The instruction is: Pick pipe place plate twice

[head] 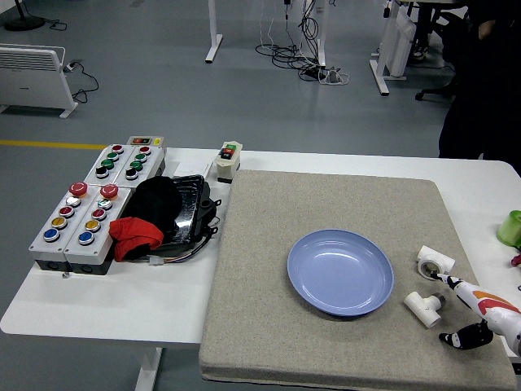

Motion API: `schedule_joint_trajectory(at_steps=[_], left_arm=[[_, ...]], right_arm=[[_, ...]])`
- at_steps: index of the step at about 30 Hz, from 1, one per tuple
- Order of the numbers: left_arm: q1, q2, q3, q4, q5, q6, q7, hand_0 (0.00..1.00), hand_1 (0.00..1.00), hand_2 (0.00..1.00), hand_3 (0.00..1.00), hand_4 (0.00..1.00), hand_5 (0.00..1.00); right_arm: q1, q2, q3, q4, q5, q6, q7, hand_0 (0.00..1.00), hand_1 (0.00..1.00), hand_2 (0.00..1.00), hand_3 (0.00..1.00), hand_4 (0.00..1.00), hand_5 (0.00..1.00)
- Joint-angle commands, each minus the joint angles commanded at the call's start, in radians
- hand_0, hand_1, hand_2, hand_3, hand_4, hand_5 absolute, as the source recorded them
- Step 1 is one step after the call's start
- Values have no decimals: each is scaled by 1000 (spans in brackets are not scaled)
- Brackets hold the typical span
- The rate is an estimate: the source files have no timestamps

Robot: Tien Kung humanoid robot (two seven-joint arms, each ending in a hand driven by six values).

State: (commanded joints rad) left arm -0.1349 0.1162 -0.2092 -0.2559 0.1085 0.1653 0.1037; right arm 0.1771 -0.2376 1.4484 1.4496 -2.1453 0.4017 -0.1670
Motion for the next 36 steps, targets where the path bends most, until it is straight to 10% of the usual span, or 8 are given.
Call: schedule_joint_trajectory(at_steps=[29, 36], left_arm=[[1, 0, 1, 0, -2, 1, -1, 625, 582, 521, 591, 275, 998], [-2, -1, 3, 0, -7, 2, -4, 625, 582, 521, 591, 274, 998]], right_arm=[[63, 26, -29, -40, 32, 34, -31, 813, 774, 799, 803, 769, 364], [65, 27, -21, -50, 50, 47, -33, 642, 637, 652, 741, 720, 385]])
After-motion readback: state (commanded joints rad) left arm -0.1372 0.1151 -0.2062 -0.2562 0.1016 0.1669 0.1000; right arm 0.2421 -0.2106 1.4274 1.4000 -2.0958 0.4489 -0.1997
